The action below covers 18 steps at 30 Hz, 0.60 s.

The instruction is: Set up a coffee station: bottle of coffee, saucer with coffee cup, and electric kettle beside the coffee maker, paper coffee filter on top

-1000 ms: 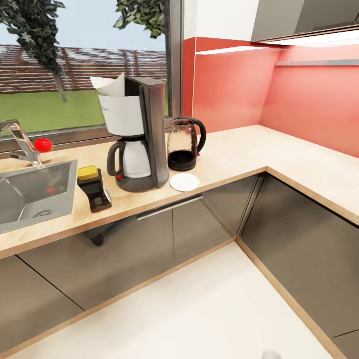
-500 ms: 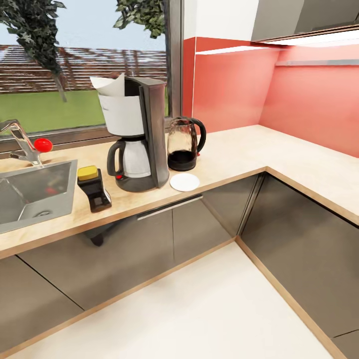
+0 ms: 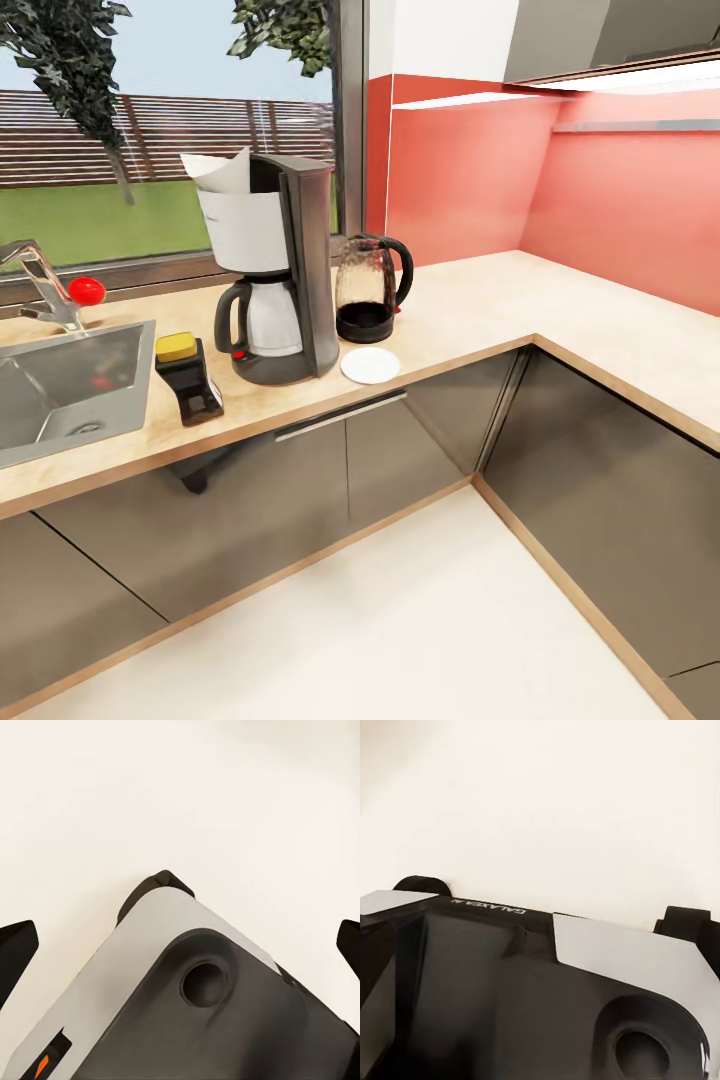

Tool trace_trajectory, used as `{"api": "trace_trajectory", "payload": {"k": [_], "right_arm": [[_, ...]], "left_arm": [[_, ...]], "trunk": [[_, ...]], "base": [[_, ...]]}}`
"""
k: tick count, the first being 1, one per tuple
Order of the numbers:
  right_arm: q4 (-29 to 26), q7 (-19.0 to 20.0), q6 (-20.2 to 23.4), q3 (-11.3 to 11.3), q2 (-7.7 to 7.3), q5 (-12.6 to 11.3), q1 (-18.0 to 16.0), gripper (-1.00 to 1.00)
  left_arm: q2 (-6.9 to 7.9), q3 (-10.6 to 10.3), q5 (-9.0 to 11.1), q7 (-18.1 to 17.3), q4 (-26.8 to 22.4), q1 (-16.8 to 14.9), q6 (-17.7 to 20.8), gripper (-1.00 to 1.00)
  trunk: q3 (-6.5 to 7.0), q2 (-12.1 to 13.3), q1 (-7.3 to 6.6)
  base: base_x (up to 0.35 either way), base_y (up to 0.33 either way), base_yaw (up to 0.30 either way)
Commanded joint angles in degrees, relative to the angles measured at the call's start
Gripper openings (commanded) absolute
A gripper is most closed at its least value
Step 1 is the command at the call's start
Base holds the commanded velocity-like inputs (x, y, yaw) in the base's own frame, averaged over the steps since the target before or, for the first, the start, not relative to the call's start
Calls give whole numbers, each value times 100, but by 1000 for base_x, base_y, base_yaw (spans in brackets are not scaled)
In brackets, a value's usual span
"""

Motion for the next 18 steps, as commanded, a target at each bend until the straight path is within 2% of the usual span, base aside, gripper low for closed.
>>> {"api": "trace_trajectory", "payload": {"k": [1,8,18], "right_arm": [[8,27,-3,-34,-1,-5,-3,100],[8,26,3,-34,0,-5,-3,100],[8,11,2,-34,6,-5,-3,100]], "left_arm": [[3,-48,28,1,-6,3,-36,100],[2,-51,30,1,-5,3,-38,100],[0,-57,29,1,-4,3,-44,100]], "trunk": [[-3,-2,0],[-3,-2,0],[-3,-2,0]], "base": [[0,0,0],[0,0,82],[0,0,247]]}}
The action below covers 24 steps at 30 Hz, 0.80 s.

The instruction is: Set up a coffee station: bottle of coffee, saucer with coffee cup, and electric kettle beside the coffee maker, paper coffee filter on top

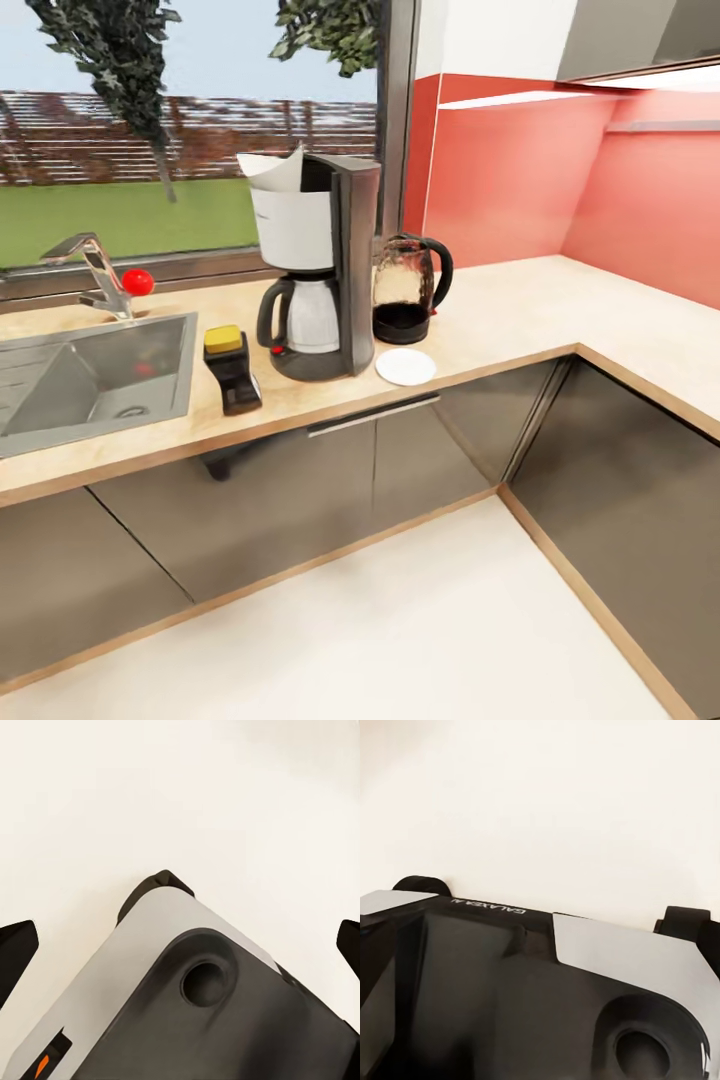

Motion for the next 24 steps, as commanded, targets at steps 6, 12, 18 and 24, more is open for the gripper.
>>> {"api": "trace_trajectory", "payload": {"k": [6,12,18,24], "right_arm": [[7,24,-8,-34,8,-6,-3,100],[7,22,-8,-34,10,-6,-3,100],[9,-67,-8,-30,19,-4,-3,100],[15,-471,-6,-26,48,2,-3,100]], "left_arm": [[4,-49,31,1,-7,3,-36,100],[5,-49,28,1,-7,3,-38,100],[4,-49,28,1,-7,3,-38,100],[2,-49,30,1,-7,3,-37,100]], "trunk": [[-3,-2,0],[-3,-2,0],[-3,-2,0],[-3,-2,0]], "base": [[0,0,268],[0,0,269],[0,0,269],[0,0,269]]}}
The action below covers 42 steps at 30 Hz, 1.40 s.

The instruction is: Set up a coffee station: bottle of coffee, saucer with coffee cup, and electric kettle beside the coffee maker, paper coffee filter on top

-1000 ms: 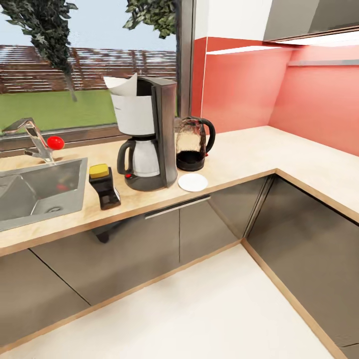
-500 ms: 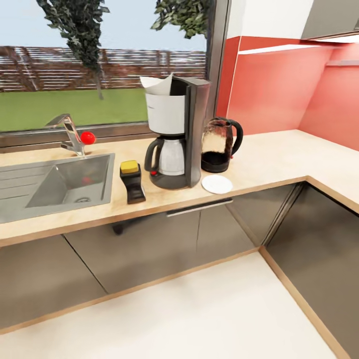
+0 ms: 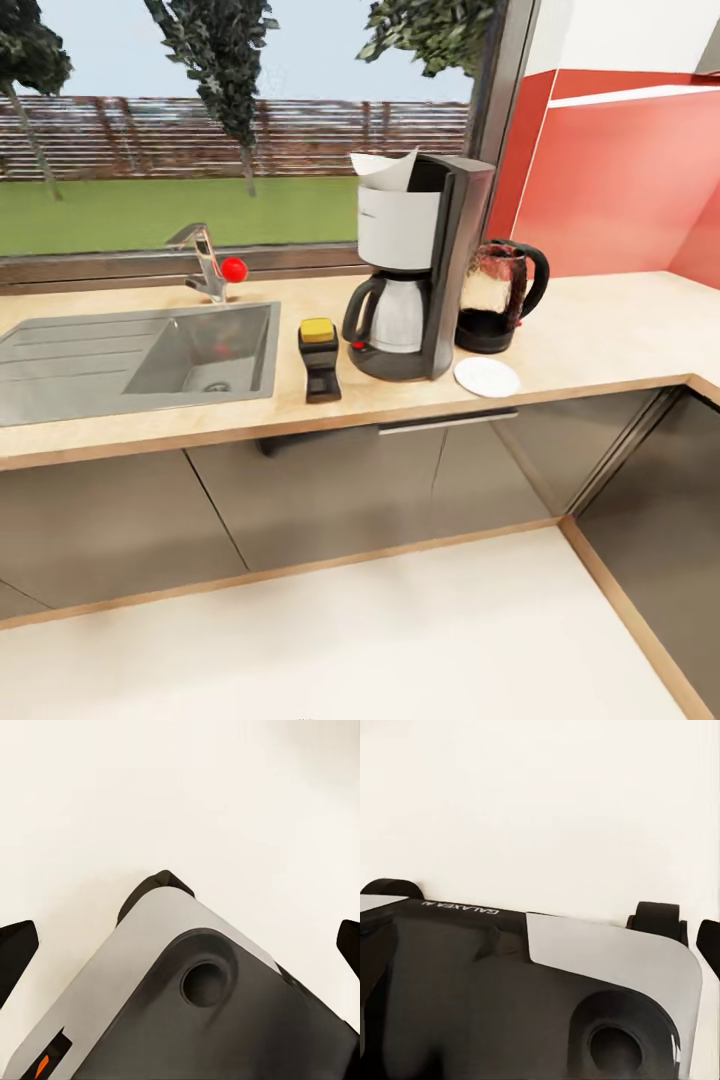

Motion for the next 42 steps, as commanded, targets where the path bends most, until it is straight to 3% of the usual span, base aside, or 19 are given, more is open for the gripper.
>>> {"api": "trace_trajectory", "payload": {"k": [1,42], "right_arm": [[8,-8,-1,-33,2,-17,-3,100],[8,-82,-10,-32,15,-14,-3,100]], "left_arm": [[4,-48,30,1,-7,3,-34,100],[6,-44,30,1,-7,3,-32,100]], "trunk": [[-3,-2,0],[-3,-2,0]], "base": [[0,0,269],[0,0,269]]}}
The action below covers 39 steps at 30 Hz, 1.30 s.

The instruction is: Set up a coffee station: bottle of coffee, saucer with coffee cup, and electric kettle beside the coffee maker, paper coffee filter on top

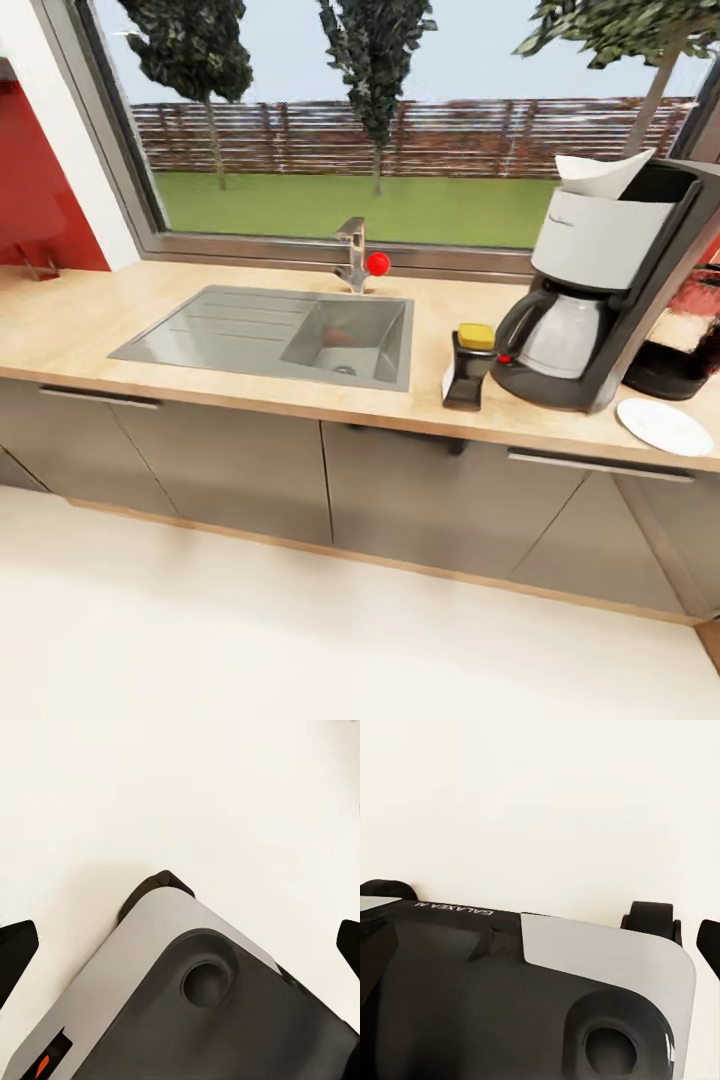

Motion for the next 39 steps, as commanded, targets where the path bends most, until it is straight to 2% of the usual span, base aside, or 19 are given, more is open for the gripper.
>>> {"api": "trace_trajectory", "payload": {"k": [1,6,21,31,39], "right_arm": [[7,30,0,-33,-1,-18,-3,100],[7,34,3,-33,-4,-13,-3,100],[101,32,8,-29,-5,0,-3,100],[116,8,1,-32,6,-4,-3,100],[262,-6,-3,-41,5,-21,-3,100]], "left_arm": [[3,-50,28,0,-7,3,-34,100],[3,-45,26,0,-7,3,-36,100],[3,-44,25,0,-7,3,-32,100],[3,-44,27,-5,-7,3,-34,100],[3,-37,29,-2,-7,3,-28,100]], "trunk": [[-3,-2,0],[-3,-2,0],[-3,-2,0],[-3,-2,0],[-3,-2,0]], "base": [[0,0,269],[35,20,177],[218,187,26],[29,49,222],[1,157,60]]}}
